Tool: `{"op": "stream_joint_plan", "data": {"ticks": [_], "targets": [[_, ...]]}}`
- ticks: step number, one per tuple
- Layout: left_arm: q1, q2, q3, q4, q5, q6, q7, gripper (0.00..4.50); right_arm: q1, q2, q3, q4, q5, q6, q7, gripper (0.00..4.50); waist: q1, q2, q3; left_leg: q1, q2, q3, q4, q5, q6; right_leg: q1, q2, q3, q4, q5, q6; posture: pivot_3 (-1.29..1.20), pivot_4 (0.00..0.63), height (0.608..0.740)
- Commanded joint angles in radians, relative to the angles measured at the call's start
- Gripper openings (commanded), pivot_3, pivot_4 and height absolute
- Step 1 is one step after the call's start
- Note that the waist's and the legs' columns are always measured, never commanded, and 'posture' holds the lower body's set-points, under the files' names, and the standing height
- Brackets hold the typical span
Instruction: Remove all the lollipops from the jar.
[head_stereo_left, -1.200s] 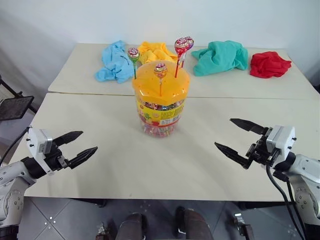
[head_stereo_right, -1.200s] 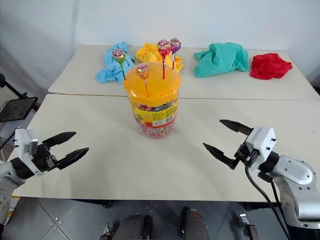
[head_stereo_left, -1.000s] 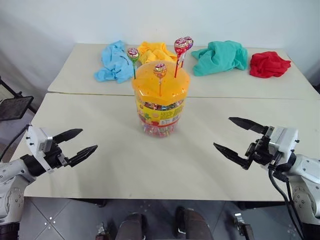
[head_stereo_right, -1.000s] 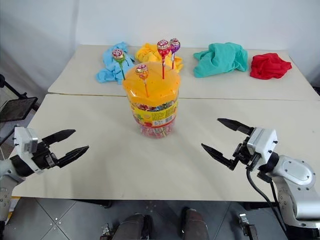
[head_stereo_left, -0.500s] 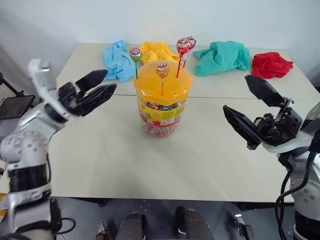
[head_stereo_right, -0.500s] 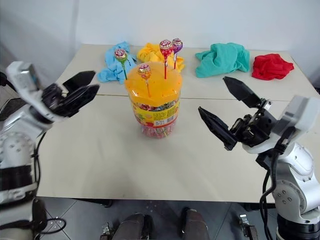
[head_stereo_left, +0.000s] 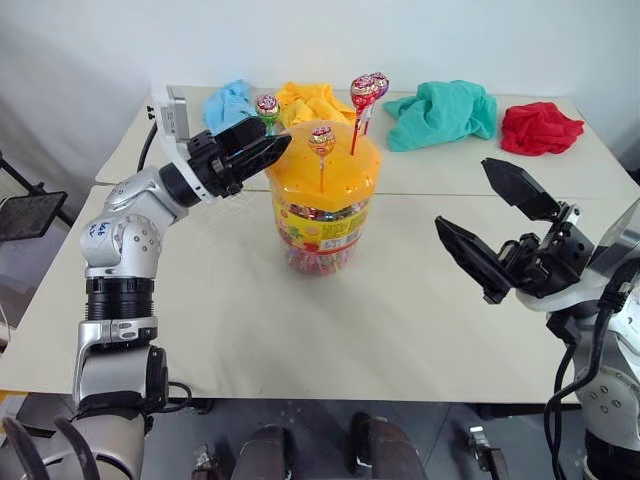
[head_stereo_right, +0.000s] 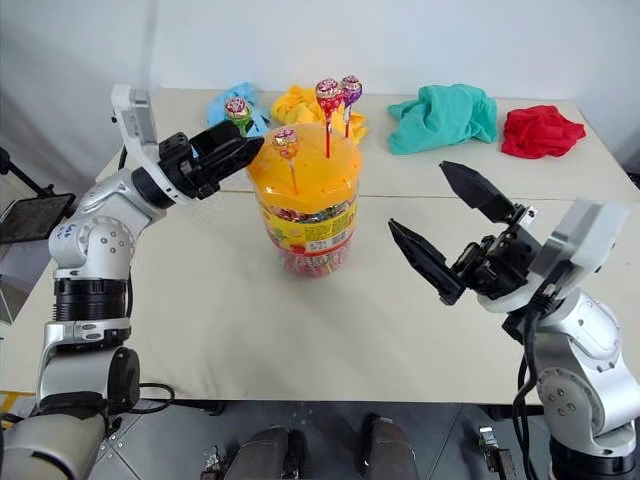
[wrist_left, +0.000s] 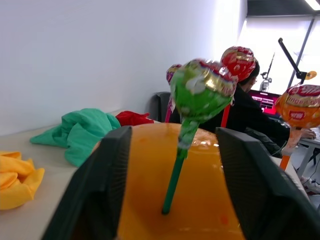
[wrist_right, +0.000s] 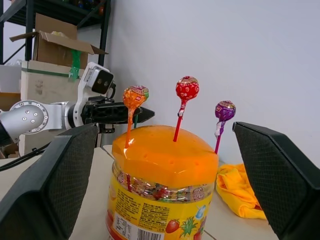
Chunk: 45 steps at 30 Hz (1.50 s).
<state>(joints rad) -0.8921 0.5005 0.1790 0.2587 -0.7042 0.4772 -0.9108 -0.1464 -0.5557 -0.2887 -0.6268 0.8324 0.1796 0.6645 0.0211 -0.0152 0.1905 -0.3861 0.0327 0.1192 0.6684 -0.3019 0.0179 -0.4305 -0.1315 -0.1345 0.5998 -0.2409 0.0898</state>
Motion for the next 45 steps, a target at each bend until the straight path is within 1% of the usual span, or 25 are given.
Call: {"op": "stream_joint_plan", "data": {"ticks": [1, 2, 5, 6, 8, 11, 15, 16, 17, 18, 19, 20, 21, 22, 24, 25, 26, 28, 30, 31, 34, 36, 40, 43, 45], "targets": [[-0.027, -0.005, 0.023, 0.009, -0.006, -0.002, -0.018, 1.52, 0.008, 0.005, -0.011, -0.041, 0.002, -0.013, -0.006, 4.5, 0.001, 0.0, 0.0, 0.0, 0.0, 0.0, 0.0, 0.0, 0.0, 0.0, 0.0, 0.0, 0.0, 0.0, 0.0, 0.0, 0.15, 0.74], [-0.03, -0.009, 0.026, 0.012, -0.01, -0.001, -0.021, 1.14, 0.01, 0.004, -0.011, -0.042, 0.003, -0.014, -0.005, 4.5, 0.001, 0.0, 0.0, 0.0, 0.0, 0.0, 0.0, 0.0, 0.0, 0.0, 0.0, 0.0, 0.0, 0.0, 0.0, 0.0, 0.15, 0.74], [-0.041, -0.026, 0.054, 0.023, -0.038, 0.014, -0.015, 0.29, 0.009, 0.002, -0.009, -0.04, 0.012, -0.013, 0.005, 4.5, 0.001, 0.0, 0.0, 0.0, 0.0, 0.0, 0.0, 0.0, 0.001, 0.0, 0.0, 0.0, 0.0, 0.0, 0.0, 0.0, 0.15, 0.74], [-0.048, -0.033, 0.086, 0.026, -0.074, 0.039, 0.001, 0.03, 0.002, 0.0, -0.003, -0.037, 0.019, -0.01, 0.013, 4.5, 0.001, 0.0, 0.0, 0.0, 0.0, 0.0, 0.0, 0.0, 0.001, 0.0, 0.0, 0.0, 0.0, 0.0, 0.0, 0.0, 0.15, 0.74], [-0.057, -0.043, 0.14, 0.028, -0.131, 0.08, 0.026, 0.03, -0.013, -0.002, 0.008, -0.029, 0.03, -0.007, 0.029, 4.5, 0.001, 0.0, 0.0, 0.0, 0.0, -0.001, 0.0, 0.0, 0.001, 0.0, 0.0, 0.0, 0.0, 0.0, 0.001, 0.0, 0.15, 0.74], [-0.06, -0.054, 0.197, 0.027, -0.168, 0.094, 0.071, 0.03, -0.037, -0.008, 0.029, -0.01, 0.016, -0.009, 0.064, 4.5, -0.002, 0.0, 0.0, 0.0, 0.0, -0.001, 0.0, 0.0, 0.001, 0.0, 0.0, 0.001, 0.0, 0.0, 0.001, 0.0, 0.15, 0.74], [-0.046, -0.027, 0.277, 0.029, -0.177, 0.09, 0.168, 0.03, -0.067, -0.027, 0.089, 0.025, -0.033, -0.029, 0.167, 4.5, -0.003, 0.0, 0.0, 0.0, 0.0, -0.001, 0.0, 0.0, 0.001, 0.0, 0.0, 0.001, 0.001, 0.0, 0.001, 0.0, 0.15, 0.74], [-0.022, 0.003, 0.281, 0.02, -0.156, 0.096, 0.179, 0.03, -0.076, -0.037, 0.109, 0.039, -0.044, -0.032, 0.208, 4.5, -0.003, 0.0, 0.0, 0.0, 0.0, -0.001, 0.001, 0.0, 0.001, 0.0, 0.0, 0.001, 0.001, 0.001, 0.001, 0.0, 0.15, 0.74], [0.05, 0.085, 0.259, -0.001, -0.094, 0.139, 0.189, 0.03, -0.091, -0.064, 0.143, 0.06, -0.057, -0.028, 0.278, 4.5, -0.012, 0.0, 0.0, 0.0, 0.0, -0.001, 0.001, -0.001, 0.001, 0.0, 0.0, 0.001, 0.0, 0.001, 0.001, 0.0, 0.15, 0.74], [0.162, 0.192, 0.21, -0.035, -0.005, 0.17, 0.176, 0.03, -0.102, -0.097, 0.176, 0.085, -0.065, -0.011, 0.351, 4.5, -0.021, 0.0, 0.0, 0.001, 0.0, 0.0, 0.0, -0.001, 0.001, 0.0, 0.0, 0.002, 0.001, 0.001, 0.001, 0.0, 0.15, 0.74], [0.241, 0.268, 0.173, -0.059, 0.053, 0.189, 0.168, 0.03, -0.109, -0.12, 0.199, 0.103, -0.069, 0.0, 0.402, 4.5, -0.035, 0.0, 0.0, 0.002, 0.0, 0.001, -0.001, -0.001, 0.001, 0.0, 0.0, 0.003, 0.001, 0.001, 0.001, 0.0, 0.15, 0.74], [0.333, 0.336, 0.158, -0.093, 0.076, 0.23, 0.158, 0.03, -0.113, -0.138, 0.216, 0.129, -0.078, 0.001, 0.447, 4.5, -0.05, 0.0, 0.0, 0.006, 0.001, 0.004, -0.003, -0.002, 0.001, 0.0, 0.0, 0.004, 0.001, 0.001, 0.001, 0.0, 0.15, 0.74], [0.431, 0.377, 0.17, -0.135, 0.075, 0.247, 0.138, 0.03, -0.115, -0.153, 0.226, 0.154, -0.093, -0.012, 0.484, 4.5, -0.051, 0.0, 0.0, 0.009, 0.001, 0.005, -0.006, -0.003, 0.0, 0.0, 0.0, 0.004, 0.003, 0.0, 0.001, 0.0, 0.15, 0.74], [0.494, 0.399, 0.186, -0.165, 0.065, 0.26, 0.126, 0.03, -0.115, -0.161, 0.23, 0.17, -0.103, -0.024, 0.508, 4.5, -0.05, -0.001, 0.001, 0.01, 0.002, 0.005, -0.006, -0.004, 0.0, 0.001, 0.0, 0.004, 0.004, 0.0, 0.001, 0.0, 0.15, 0.74], [0.696, 0.451, 0.214, -0.262, 0.093, 0.299, 0.126, 0.03, -0.104, -0.173, 0.217, 0.208, -0.124, -0.049, 0.548, 4.5, -0.046, -0.003, 0.002, 0.009, 0.009, 0.005, -0.005, -0.005, -0.001, 0.0, 0.001, 0.003, 0.003, -0.001, 0.0, 0.0, 0.15, 0.74], [0.765, 0.467, 0.224, -0.297, 0.108, 0.316, 0.135, 0.03, -0.098, -0.175, 0.209, 0.221, -0.129, -0.054, 0.559, 4.5, -0.041, -0.005, 0.002, 0.008, 0.01, 0.004, -0.003, -0.007, -0.002, 0.0, 0.001, 0.003, 0.003, -0.002, -0.001, 0.0, 0.15, 0.74], [0.81, 0.476, 0.232, -0.322, 0.116, 0.327, 0.143, 0.03, -0.095, -0.175, 0.204, 0.23, -0.133, -0.059, 0.567, 4.5, -0.033, -0.005, 0.003, 0.007, 0.011, 0.003, -0.002, -0.008, -0.002, 0.0, 0.001, 0.002, 0.003, -0.002, -0.001, 0.0, 0.15, 0.74], [0.857, 0.45, 0.262, -0.349, 0.116, 0.338, 0.188, 0.03, -0.088, -0.174, 0.189, 0.242, -0.138, -0.066, 0.572, 4.5, -0.015, -0.006, 0.003, 0.007, 0.011, 0.004, -0.001, -0.011, -0.002, 0.001, 0.0, 0.002, 0.001, -0.003, -0.002, 0.0, 0.15, 0.74], [0.88, 0.418, 0.282, -0.363, 0.116, 0.325, 0.209, 0.52, -0.08, -0.175, 0.174, 0.249, -0.141, -0.068, 0.57, 4.5, -0.005, -0.005, 0.003, 0.008, 0.011, 0.004, 0.0, -0.014, -0.002, 0.001, -0.001, 0.002, -0.004, -0.003, -0.004, 0.0, 0.15, 0.74], [0.881, 0.409, 0.287, -0.371, 0.11, 0.325, 0.21, 0.67, -0.076, -0.175, 0.168, 0.248, -0.141, -0.066, 0.566, 4.5, -0.002, -0.005, 0.002, 0.008, 0.011, 0.004, 0.0, -0.015, -0.003, 0.001, -0.002, 0.002, -0.004, -0.003, -0.004, 0.0, 0.15, 0.74], [0.869, 0.402, 0.293, -0.366, 0.111, 0.295, 0.18, 1.62, -0.062, -0.169, 0.142, 0.23, -0.135, -0.054, 0.537, 4.5, 0.001, -0.005, 0.002, 0.008, 0.013, 0.005, 0.0, -0.016, -0.006, 0.001, -0.002, 0.002, -0.003, -0.003, -0.005, 0.0, 0.15, 0.74], [0.855, 0.418, 0.297, -0.333, 0.129, 0.221, 0.127, 2.16, -0.047, -0.162, 0.115, 0.201, -0.116, -0.038, 0.493, 4.5, 0.002, -0.005, 0.002, 0.008, 0.015, 0.005, 0.0, -0.015, -0.008, 0.0, -0.001, 0.002, -0.002, -0.003, -0.006, 0.0, 0.15, 0.74], [0.786, 0.493, 0.321, -0.218, 0.114, 0.071, -0.09, 3.29, 0.001, -0.156, 0.033, 0.131, -0.051, 0.012, 0.391, 4.5, 0.001, -0.005, 0.002, 0.008, 0.016, 0.007, -0.001, -0.014, -0.008, -0.004, 0.003, 0.001, 0.003, -0.005, -0.008, 0.0, 0.15, 0.74], [0.641, 0.516, 0.318, -0.165, 0.04, 0.03, -0.227, 3.29, 0.032, -0.145, -0.062, 0.091, 0.02, 0.052, 0.283, 4.5, 0.003, -0.005, 0.002, 0.007, 0.016, 0.012, 0.0, -0.014, -0.008, -0.008, 0.003, 0.002, 0.005, -0.005, -0.009, 0.0, 0.15, 0.74], [0.521, 0.483, 0.277, -0.198, -0.034, 0.069, -0.26, 3.29, 0.043, -0.13, -0.112, 0.072, 0.053, 0.059, 0.221, 4.5, 0.006, -0.005, 0.002, 0.007, 0.015, 0.013, 0.0, -0.014, -0.006, -0.008, 0.002, 0.002, 0.005, -0.005, -0.009, 0.0, 0.15, 0.74]]}}
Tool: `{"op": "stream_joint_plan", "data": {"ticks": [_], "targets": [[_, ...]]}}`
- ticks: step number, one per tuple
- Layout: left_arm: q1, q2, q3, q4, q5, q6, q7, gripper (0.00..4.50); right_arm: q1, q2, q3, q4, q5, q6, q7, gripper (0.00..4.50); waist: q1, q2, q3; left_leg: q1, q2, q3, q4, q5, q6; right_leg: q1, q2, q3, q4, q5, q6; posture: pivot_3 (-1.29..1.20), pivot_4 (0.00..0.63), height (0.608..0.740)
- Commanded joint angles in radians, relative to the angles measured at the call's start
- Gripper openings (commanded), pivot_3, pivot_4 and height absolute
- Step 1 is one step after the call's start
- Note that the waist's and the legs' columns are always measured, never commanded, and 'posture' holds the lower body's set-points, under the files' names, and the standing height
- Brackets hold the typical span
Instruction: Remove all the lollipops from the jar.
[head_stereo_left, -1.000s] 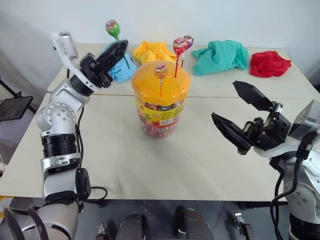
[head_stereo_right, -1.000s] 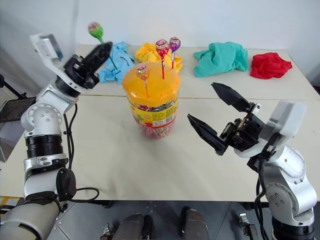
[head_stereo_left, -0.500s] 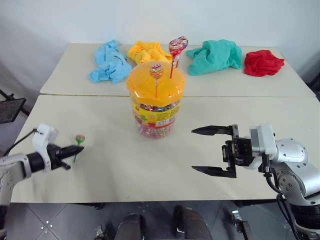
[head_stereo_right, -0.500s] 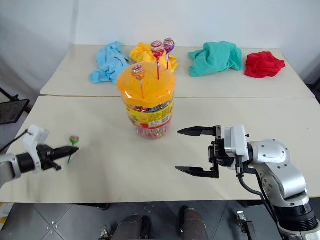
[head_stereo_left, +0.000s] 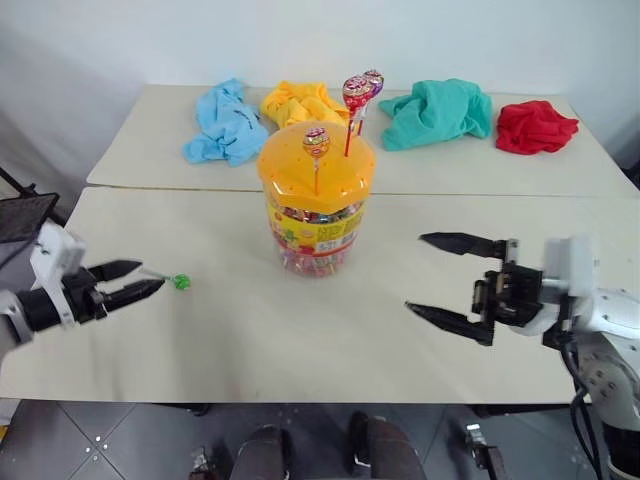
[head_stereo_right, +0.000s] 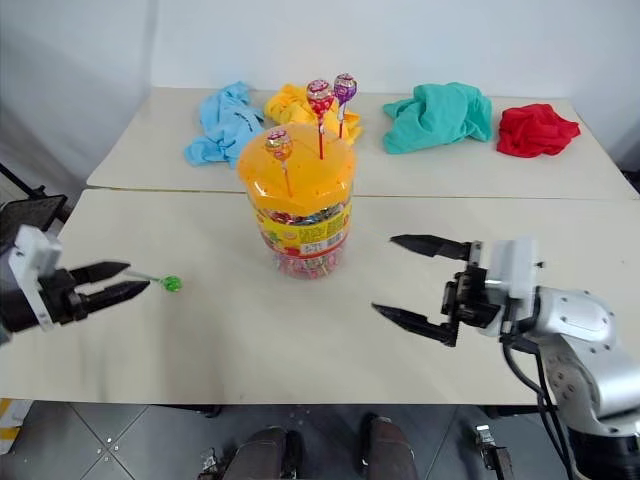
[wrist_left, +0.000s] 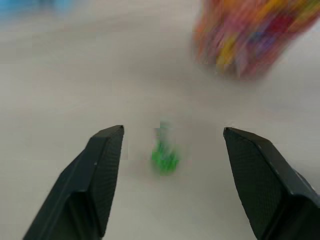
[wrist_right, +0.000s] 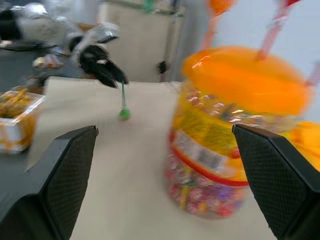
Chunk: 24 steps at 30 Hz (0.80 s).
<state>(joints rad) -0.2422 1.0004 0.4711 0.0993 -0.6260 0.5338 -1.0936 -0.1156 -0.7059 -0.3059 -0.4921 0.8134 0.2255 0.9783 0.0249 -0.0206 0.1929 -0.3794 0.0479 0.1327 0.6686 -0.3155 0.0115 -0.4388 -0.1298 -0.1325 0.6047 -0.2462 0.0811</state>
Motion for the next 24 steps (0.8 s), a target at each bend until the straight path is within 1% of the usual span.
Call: {"op": "stream_joint_plan", "data": {"ticks": [1, 2, 4, 7, 9, 10, 13, 19, 22, 24], "targets": [[-0.178, -0.035, -0.034, -0.06, -0.143, 0.038, -0.082, 3.29, 0.016, 0.027, -0.112, -0.07, 0.082, 0.016, -0.115, 4.5, 0.001, 0.0, 0.0, 0.0, -0.001, 0.0, 0.001, 0.001, 0.001, 0.0, -0.001, 0.0, 0.0, 0.0, 0.001, 0.0, 0.15, 0.74], [-0.254, -0.079, -0.077, -0.099, -0.18, 0.065, -0.07, 3.29, 0.024, 0.036, -0.129, -0.078, 0.085, 0.011, -0.134, 4.5, 0.002, 0.0, 0.0, 0.0, -0.001, 0.0, 0.001, 0.001, 0.002, 0.002, -0.001, 0.0, 0.0, 0.001, 0.002, 0.0, 0.15, 0.74], [-0.358, -0.149, -0.139, -0.141, -0.212, 0.1, -0.044, 3.29, 0.038, 0.045, -0.145, -0.09, 0.087, 0.006, -0.152, 4.5, 0.002, 0.0, 0.0, 0.001, -0.002, 0.001, 0.003, 0.001, 0.003, 0.004, -0.001, 0.001, 0.001, 0.002, 0.004, 0.0, 0.15, 0.74], [-0.497, -0.281, -0.244, -0.16, -0.202, 0.092, -0.015, 3.29, 0.076, 0.062, -0.151, -0.113, 0.079, -0.013, -0.152, 4.5, 0.001, 0.0, 0.0, 0.001, -0.002, 0.001, 0.009, -0.001, 0.005, 0.008, 0.001, 0.001, 0.002, 0.003, 0.006, 0.0, 0.15, 0.74], [-0.542, -0.336, -0.283, -0.159, -0.195, 0.093, -0.004, 3.29, 0.095, 0.072, -0.148, -0.126, 0.071, -0.022, -0.151, 4.5, -0.005, 0.0, 0.0, 0.0, -0.003, 0.003, 0.012, -0.002, 0.006, 0.008, 0.004, 0.002, 0.001, 0.003, 0.006, 0.0, 0.15, 0.74], [-0.555, -0.353, -0.296, -0.157, -0.192, 0.094, -0.001, 3.29, 0.102, 0.076, -0.146, -0.13, 0.067, -0.026, -0.151, 4.5, -0.011, 0.0, 0.0, 0.0, -0.002, 0.003, 0.012, -0.003, 0.006, 0.008, 0.005, 0.004, 0.0, 0.003, 0.006, 0.0, 0.15, 0.74], [-0.601, -0.413, -0.377, -0.137, -0.114, 0.043, 0.011, 3.29, 0.135, 0.095, -0.144, -0.148, 0.045, -0.048, -0.153, 4.5, -0.018, 0.0, 0.0, 0.003, 0.0, 0.006, 0.012, -0.004, 0.005, 0.008, 0.009, 0.008, 0.0, 0.003, 0.006, 0.0, 0.15, 0.74], [-0.649, -0.475, -0.406, -0.089, -0.053, 0.005, 0.055, 3.29, 0.163, 0.12, -0.131, -0.176, 0.024, -0.063, -0.175, 4.5, -0.024, 0.0, 0.0, 0.004, 0.002, 0.009, 0.012, -0.004, 0.004, 0.008, 0.014, 0.015, -0.002, 0.003, 0.006, 0.0, 0.15, 0.74], [-0.663, -0.499, -0.403, -0.07, -0.053, 0.01, 0.062, 2.71, 0.166, 0.127, -0.126, -0.19, 0.024, -0.064, -0.188, 4.5, -0.022, 0.0, 0.0, 0.005, 0.002, 0.009, 0.012, -0.004, 0.004, 0.008, 0.014, 0.016, -0.002, 0.003, 0.006, 0.0, 0.15, 0.74], [-0.665, -0.499, -0.402, -0.058, -0.049, 0.009, 0.054, 2.11, 0.168, 0.128, -0.124, -0.195, 0.024, -0.066, -0.193, 4.5, -0.022, 0.0, 0.0, 0.005, 0.002, 0.01, 0.012, -0.005, 0.005, 0.008, 0.014, 0.016, -0.002, 0.003, 0.006, 0.0, 0.15, 0.74]]}}
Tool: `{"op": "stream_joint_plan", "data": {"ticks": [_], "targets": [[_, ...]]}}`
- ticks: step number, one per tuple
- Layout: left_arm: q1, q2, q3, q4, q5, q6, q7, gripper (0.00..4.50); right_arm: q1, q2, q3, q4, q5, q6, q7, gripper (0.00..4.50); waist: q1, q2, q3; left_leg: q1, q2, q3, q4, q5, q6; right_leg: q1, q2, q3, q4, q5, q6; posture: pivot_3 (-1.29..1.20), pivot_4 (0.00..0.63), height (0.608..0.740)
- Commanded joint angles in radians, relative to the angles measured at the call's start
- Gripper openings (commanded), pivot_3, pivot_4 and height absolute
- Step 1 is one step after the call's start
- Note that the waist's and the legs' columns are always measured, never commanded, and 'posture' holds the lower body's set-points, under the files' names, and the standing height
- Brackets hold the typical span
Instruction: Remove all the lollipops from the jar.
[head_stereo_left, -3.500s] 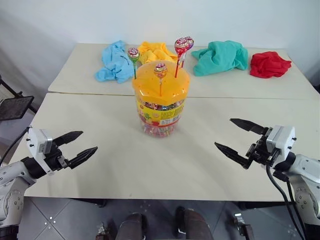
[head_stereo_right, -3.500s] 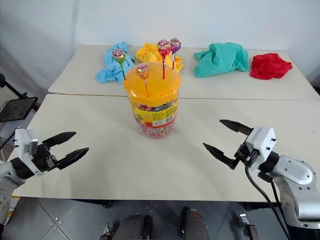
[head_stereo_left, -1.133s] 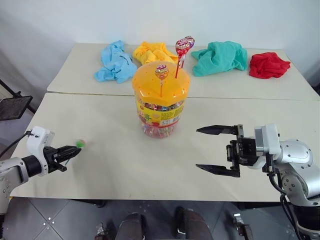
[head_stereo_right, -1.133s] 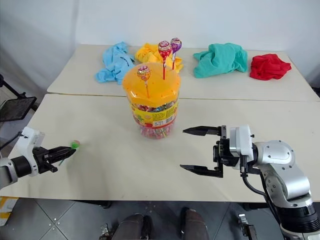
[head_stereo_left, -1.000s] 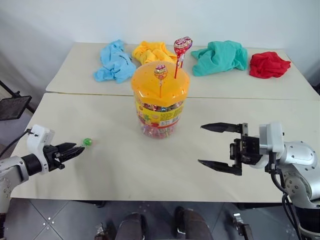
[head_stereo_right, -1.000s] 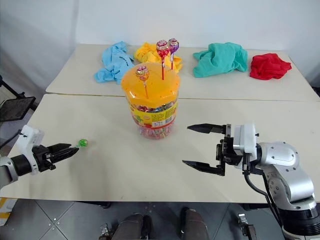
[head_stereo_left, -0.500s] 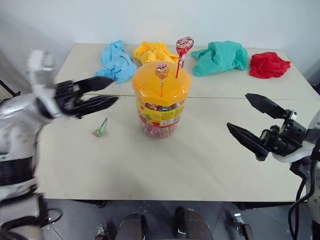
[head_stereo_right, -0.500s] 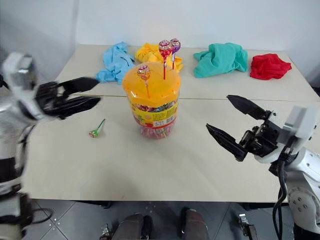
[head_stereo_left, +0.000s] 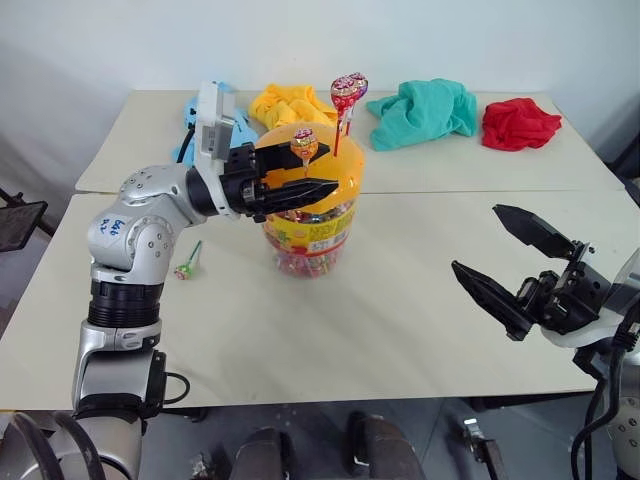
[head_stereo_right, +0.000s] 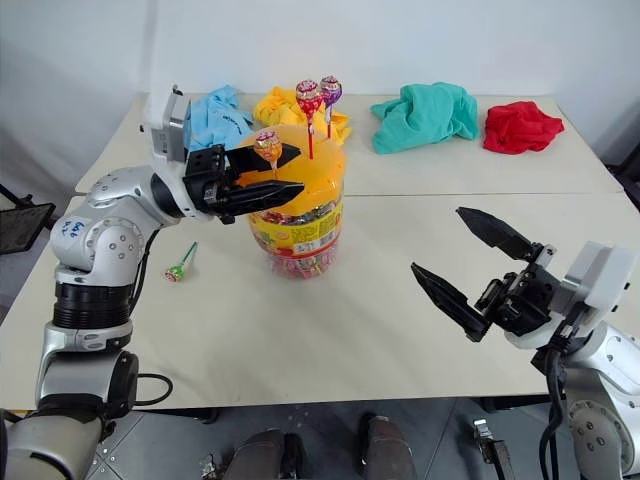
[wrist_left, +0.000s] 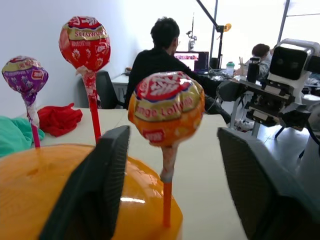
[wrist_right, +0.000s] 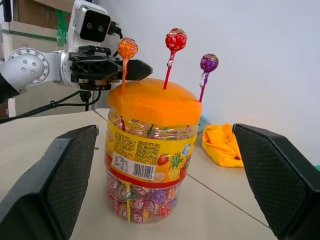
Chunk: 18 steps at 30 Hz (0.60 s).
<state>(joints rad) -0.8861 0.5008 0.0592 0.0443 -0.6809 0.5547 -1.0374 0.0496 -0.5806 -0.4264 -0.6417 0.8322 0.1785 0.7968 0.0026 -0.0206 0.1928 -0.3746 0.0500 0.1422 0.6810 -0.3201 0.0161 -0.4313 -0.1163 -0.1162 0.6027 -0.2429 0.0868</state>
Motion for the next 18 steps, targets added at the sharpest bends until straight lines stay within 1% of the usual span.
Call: {"op": "stream_joint_plan", "data": {"ticks": [1, 4, 7, 10, 12, 14, 16, 17, 18], "targets": [[-0.023, 0.0, 0.012, 0.004, 0.007, -0.011, -0.001, 1.76, 0.004, 0.002, -0.003, -0.046, 0.006, -0.021, -0.012, 4.5, 0.0, 0.0, 0.0, 0.0, 0.0, 0.0, 0.0, 0.0, 0.0, 0.0, 0.0, 0.0, 0.0, 0.0, 0.0, 0.0, 0.15, 0.74], [-0.036, -0.014, 0.031, 0.023, -0.009, -0.004, 0.016, 0.87, -0.001, -0.002, 0.005, -0.045, 0.008, -0.023, -0.008, 4.5, 0.0, 0.0, 0.0, 0.0, 0.0, 0.0, 0.0, 0.0, 0.0, 0.0, 0.0, 0.0, 0.0, 0.0, 0.0, 0.0, 0.15, 0.74], [-0.076, -0.057, 0.098, 0.046, -0.089, 0.049, 0.078, 0.01, -0.029, -0.007, 0.028, -0.032, 0.016, -0.019, 0.004, 4.5, 0.004, 0.0, 0.0, 0.0, 0.0, 0.0, 0.0, 0.0, 0.0, 0.0, 0.0, 0.001, 0.0, 0.0, 0.0, 0.0, 0.15, 0.74], [-0.116, -0.091, 0.19, 0.062, -0.21, 0.141, 0.158, 0.01, -0.079, -0.012, 0.064, -0.01, 0.03, -0.009, 0.027, 4.5, 0.004, 0.0, 0.0, 0.0, 0.0, 0.0, 0.001, 0.0, 0.001, 0.0, 0.0, 0.002, -0.001, 0.0, 0.0, 0.0, 0.15, 0.74], [-0.126, -0.082, 0.254, 0.076, -0.271, 0.19, 0.203, 0.01, -0.134, -0.019, 0.095, 0.01, 0.049, 0.008, 0.048, 4.5, 0.001, 0.0, 0.0, 0.0, 0.0, 0.0, 0.001, 0.0, 0.001, 0.0, 0.0, 0.002, 0.0, 0.0, 0.0, 0.0, 0.15, 0.74], [-0.113, -0.035, 0.302, 0.101, -0.277, 0.224, 0.249, 0.01, -0.192, -0.036, 0.139, 0.035, 0.05, 0.021, 0.097, 4.5, -0.008, 0.0, 0.0, 0.001, 0.0, 0.001, 0.001, -0.001, 0.001, 0.0, 0.0, 0.003, 0.001, 0.0, 0.0, 0.0, 0.15, 0.74], [-0.042, 0.067, 0.316, 0.088, -0.217, 0.235, 0.255, 0.01, -0.251, -0.073, 0.208, 0.077, 0.005, 0.023, 0.197, 4.5, -0.018, 0.0, 0.0, 0.003, 0.001, 0.002, 0.0, -0.001, 0.0, 0.0, 0.001, 0.003, 0.003, 0.0, 0.0, 0.0, 0.15, 0.74], [-0.023, 0.094, 0.315, 0.08, -0.206, 0.237, 0.257, 0.01, -0.265, -0.085, 0.224, 0.09, -0.006, 0.021, 0.224, 4.5, -0.022, 0.0, 0.0, 0.005, 0.001, 0.003, -0.001, -0.001, -0.001, 0.0, 0.001, 0.004, 0.003, 0.0, 0.0, 0.0, 0.15, 0.74], [0.017, 0.145, 0.307, 0.068, -0.187, 0.251, 0.243, 0.01, -0.29, -0.089, 0.245, 0.108, -0.01, 0.025, 0.244, 4.5, -0.022, 0.0, 0.0, 0.005, 0.001, 0.003, -0.001, -0.001, -0.001, -0.001, 0.001, 0.004, 0.004, 0.0, 0.0, 0.0, 0.15, 0.74]]}}
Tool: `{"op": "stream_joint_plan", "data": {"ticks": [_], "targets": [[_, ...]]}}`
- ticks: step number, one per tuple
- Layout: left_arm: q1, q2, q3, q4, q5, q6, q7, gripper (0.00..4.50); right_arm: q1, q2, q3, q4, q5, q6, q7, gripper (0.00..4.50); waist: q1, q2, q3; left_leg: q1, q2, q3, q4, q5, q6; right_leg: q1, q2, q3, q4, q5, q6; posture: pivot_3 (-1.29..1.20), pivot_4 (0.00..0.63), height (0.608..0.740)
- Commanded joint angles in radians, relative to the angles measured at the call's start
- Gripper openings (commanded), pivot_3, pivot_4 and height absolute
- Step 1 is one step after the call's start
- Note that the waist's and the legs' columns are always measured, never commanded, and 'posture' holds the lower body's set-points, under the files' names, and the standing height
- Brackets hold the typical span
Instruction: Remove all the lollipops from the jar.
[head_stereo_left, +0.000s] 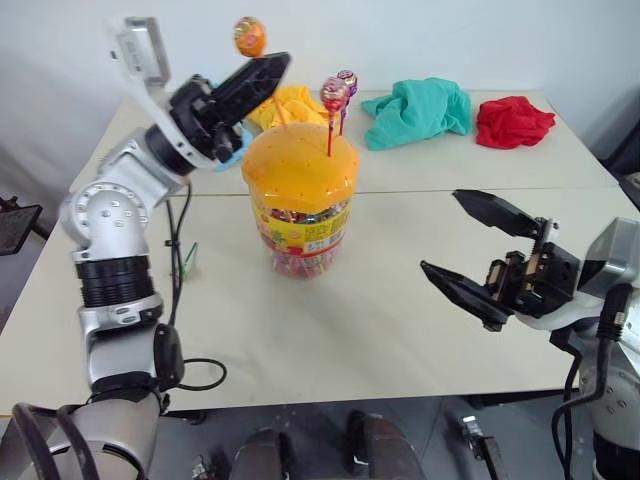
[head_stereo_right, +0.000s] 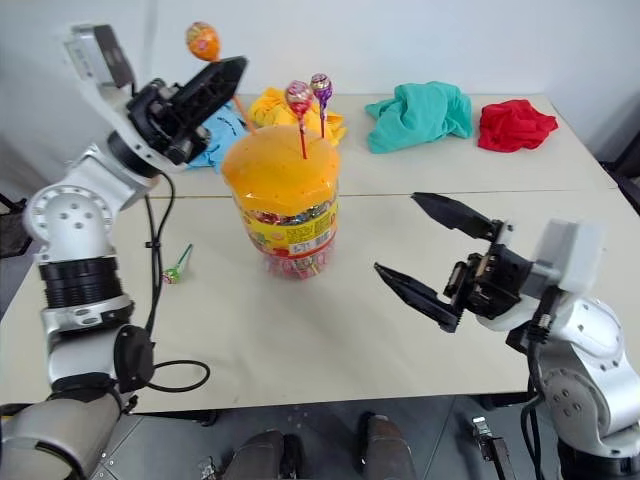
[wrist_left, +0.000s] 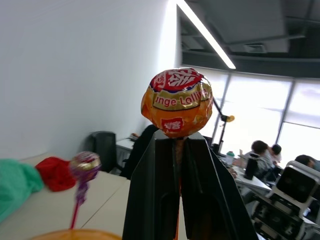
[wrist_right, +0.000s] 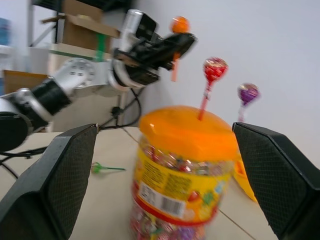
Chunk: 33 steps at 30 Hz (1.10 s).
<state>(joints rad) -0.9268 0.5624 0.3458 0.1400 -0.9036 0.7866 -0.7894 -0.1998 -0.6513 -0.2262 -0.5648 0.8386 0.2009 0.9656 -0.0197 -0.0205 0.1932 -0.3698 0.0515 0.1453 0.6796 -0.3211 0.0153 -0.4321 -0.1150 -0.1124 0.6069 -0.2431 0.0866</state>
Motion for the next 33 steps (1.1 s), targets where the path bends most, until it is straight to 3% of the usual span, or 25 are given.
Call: {"op": "stream_joint_plan", "data": {"ticks": [1, 3, 5, 10, 12, 16, 23, 27, 30, 33], "targets": [[0.107, 0.135, 0.025, -0.04, 0.053, 0.041, -0.001, 0.01, -0.067, -0.019, 0.067, 0.052, -0.018, 0.007, 0.094, 4.5, -0.002, 0.0, 0.0, 0.0, 0.001, -0.001, 0.0, 0.0, -0.001, 0.0, 0.0, -0.001, 0.0, 0.0, 0.0, 0.0, 0.15, 0.74], [0.264, 0.269, 0.061, -0.075, 0.092, 0.11, 0.011, 0.01, -0.126, -0.021, 0.129, 0.11, -0.048, 0.007, 0.161, 4.5, -0.011, 0.0, 0.0, -0.001, 0.001, 0.0, 0.0, -0.001, -0.001, -0.001, 0.0, -0.001, 0.0, 0.0, 0.0, 0.0, 0.15, 0.74], [0.433, 0.349, 0.19, -0.079, 0.05, 0.265, 0.071, 0.01, -0.161, -0.031, 0.182, 0.174, -0.092, -0.006, 0.237, 4.5, -0.017, 0.0, 0.0, -0.002, 0.001, 0.003, 0.0, -0.002, -0.001, -0.005, 0.0, 0.002, 0.001, 0.0, 0.0, 0.0, 0.15, 0.74], [0.907, 0.415, 0.24, -0.301, 0.121, 0.278, 0.016, 0.01, -0.182, -0.03, 0.218, 0.263, -0.161, -0.046, 0.317, 4.5, 0.006, -0.001, 0.0, -0.007, 0.01, 0.005, 0.001, -0.005, -0.004, -0.013, 0.001, 0.0, 0.004, -0.001, -0.002, 0.0, 0.15, 0.74], [0.989, 0.388, 0.256, -0.351, 0.115, 0.277, 0.031, 0.01, -0.181, -0.021, 0.225, 0.277, -0.177, -0.059, 0.331, 4.5, 0.021, -0.001, 0.0, -0.007, 0.01, 0.005, 0.002, -0.006, -0.004, -0.013, 0.0, 0.0, 0.003, -0.003, -0.005, 0.0, 0.15, 0.74], [1.031, 0.35, 0.238, -0.368, 0.141, 0.249, 0.061, 0.01, -0.169, -0.012, 0.216, 0.268, -0.175, -0.047, 0.327, 4.5, 0.041, -0.001, 0.0, -0.007, 0.01, 0.005, 0.002, -0.009, -0.009, -0.013, -0.001, 0.0, -0.001, -0.004, -0.007, 0.0, 0.15, 0.74], [0.996, 0.339, 0.188, -0.336, 0.176, 0.147, 0.008, 1.96, -0.138, -0.014, 0.162, 0.222, -0.134, 0.005, 0.248, 4.5, 0.034, -0.001, 0.0, -0.003, 0.014, 0.006, 0.002, -0.009, -0.014, -0.014, 0.0, -0.001, 0.006, -0.005, -0.011, 0.0, 0.15, 0.74], [0.987, 0.384, 0.212, -0.272, 0.236, -0.061, -0.144, 3.16, -0.184, 0.024, 0.105, 0.205, -0.041, 0.103, 0.099, 4.5, 0.018, -0.001, 0.0, -0.004, 0.015, 0.007, 0.001, -0.009, -0.012, -0.015, 0.001, -0.002, 0.005, -0.006, -0.012, 0.0, 0.15, 0.74], [0.942, 0.392, 0.25, -0.223, 0.192, -0.117, -0.238, 3.16, -0.248, 0.055, 0.086, 0.212, -0.023, 0.152, 0.001, 4.5, 0.01, -0.001, 0.0, -0.004, 0.016, 0.01, 0.001, -0.009, -0.012, -0.016, 0.001, -0.003, 0.005, -0.006, -0.013, 0.0, 0.15, 0.74], [0.828, 0.366, 0.302, -0.222, 0.061, -0.114, -0.301, 3.16, -0.383, 0.109, 0.099, 0.258, -0.026, 0.189, -0.091, 4.5, 0.007, -0.001, 0.0, -0.004, 0.016, 0.011, 0.002, -0.009, -0.012, -0.017, 0.001, -0.003, 0.006, -0.006, -0.013, 0.0, 0.15, 0.74]]}}
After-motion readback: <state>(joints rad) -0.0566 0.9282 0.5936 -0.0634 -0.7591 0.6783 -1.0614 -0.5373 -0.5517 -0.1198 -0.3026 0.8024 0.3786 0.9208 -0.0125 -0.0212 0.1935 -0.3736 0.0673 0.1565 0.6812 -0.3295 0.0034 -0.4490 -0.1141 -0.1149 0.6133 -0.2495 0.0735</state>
